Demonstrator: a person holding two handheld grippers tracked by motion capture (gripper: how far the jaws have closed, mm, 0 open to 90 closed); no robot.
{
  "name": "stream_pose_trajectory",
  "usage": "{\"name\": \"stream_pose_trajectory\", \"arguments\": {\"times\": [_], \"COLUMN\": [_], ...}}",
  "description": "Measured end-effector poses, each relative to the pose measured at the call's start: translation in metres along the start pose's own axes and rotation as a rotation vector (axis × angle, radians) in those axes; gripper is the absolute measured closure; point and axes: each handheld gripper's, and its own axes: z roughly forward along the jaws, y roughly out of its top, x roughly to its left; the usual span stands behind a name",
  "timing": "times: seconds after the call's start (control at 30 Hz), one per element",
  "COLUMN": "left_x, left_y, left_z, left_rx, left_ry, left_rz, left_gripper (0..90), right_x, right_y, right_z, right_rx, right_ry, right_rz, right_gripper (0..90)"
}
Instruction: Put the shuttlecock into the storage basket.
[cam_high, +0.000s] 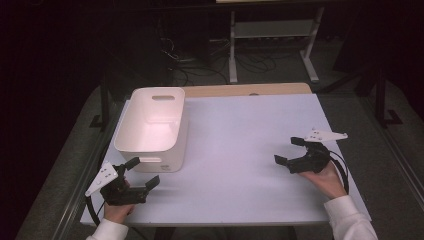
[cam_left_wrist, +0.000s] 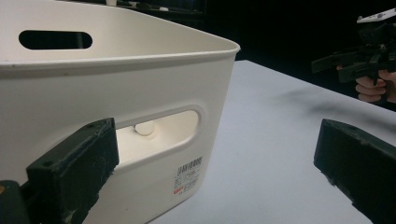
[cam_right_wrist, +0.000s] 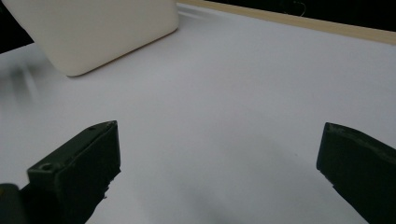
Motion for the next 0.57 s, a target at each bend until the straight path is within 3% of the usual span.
{"name": "stream_pose_trajectory", "arguments": {"times": [0.57], "left_x": [0.001], "left_y": [0.000], "left_z": [-0.001], "left_rx": [0.003], "left_ry": [-0.004], "left_rz": [0.003], "left_gripper": [0.0], "right_x": [-0.002], "right_y": [-0.019], "right_z": [-0.020], "right_rx": [-0.001], "right_ry": [-0.040], "right_rz": [0.012], "right_gripper": [0.0]}}
